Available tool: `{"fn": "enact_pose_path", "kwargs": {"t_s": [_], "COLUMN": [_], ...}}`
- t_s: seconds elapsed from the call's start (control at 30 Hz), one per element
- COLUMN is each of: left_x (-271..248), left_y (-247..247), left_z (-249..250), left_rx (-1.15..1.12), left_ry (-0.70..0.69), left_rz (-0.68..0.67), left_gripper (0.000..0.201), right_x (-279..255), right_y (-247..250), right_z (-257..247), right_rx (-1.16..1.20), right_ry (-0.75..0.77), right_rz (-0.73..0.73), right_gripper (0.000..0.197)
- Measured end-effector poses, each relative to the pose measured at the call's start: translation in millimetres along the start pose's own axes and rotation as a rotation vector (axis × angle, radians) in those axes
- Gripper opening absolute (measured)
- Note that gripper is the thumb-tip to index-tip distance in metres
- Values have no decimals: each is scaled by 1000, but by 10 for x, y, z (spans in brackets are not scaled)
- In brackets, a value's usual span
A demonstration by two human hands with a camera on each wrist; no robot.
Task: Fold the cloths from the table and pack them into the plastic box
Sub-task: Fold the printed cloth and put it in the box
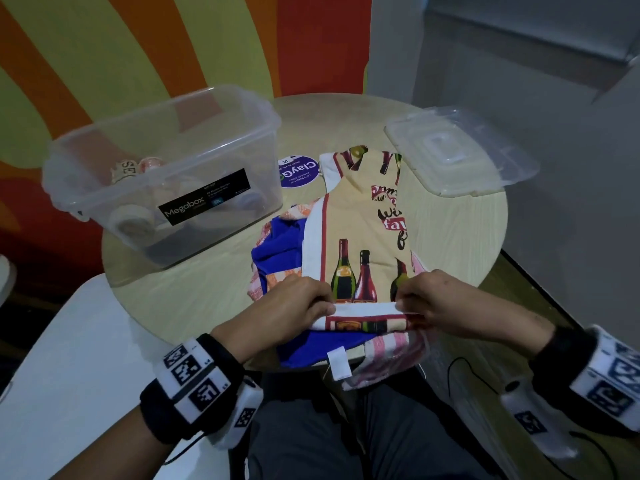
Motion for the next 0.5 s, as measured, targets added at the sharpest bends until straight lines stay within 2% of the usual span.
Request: {"fn": "enact_pose_path", "kwargs": {"t_s": [0.07,0.17,0.27,0.37,0.43,0.5], "left_x": [38,50,57,24,16,36], "left_y": [-25,11,105,31,-71,-103], "left_z": [-27,-13,150,309,328,302], "left_rx": [39,214,353,280,292,265], "left_ry": [31,33,-126,-301,-351,-337], "left_rz": [20,42,135,69,31,33], "left_gripper": [17,24,20,29,33,26], "right_x": [32,45,46,42,18,-1], "right_y": [-49,-83,-107,-94,-56,-26], "right_z": [29,65,69,3,-74,-155], "right_rx": [-3,-8,-49,-125,-222,-314], "right_ry": [-30,-58,-67,-53,-10,70], "right_rz": [36,59,67,85,112,166], "right_gripper": [21,23,24,19,12,12]}}
Point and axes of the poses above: each hand's wrist, its own x-axis towards the middle knuckle, its own y-axis out of the back of the hand, z = x × y, the point moved 5 cm from there along x, towards the middle knuckle, and after that the axes turned 10 degrees about z, right-handed, at the moved point
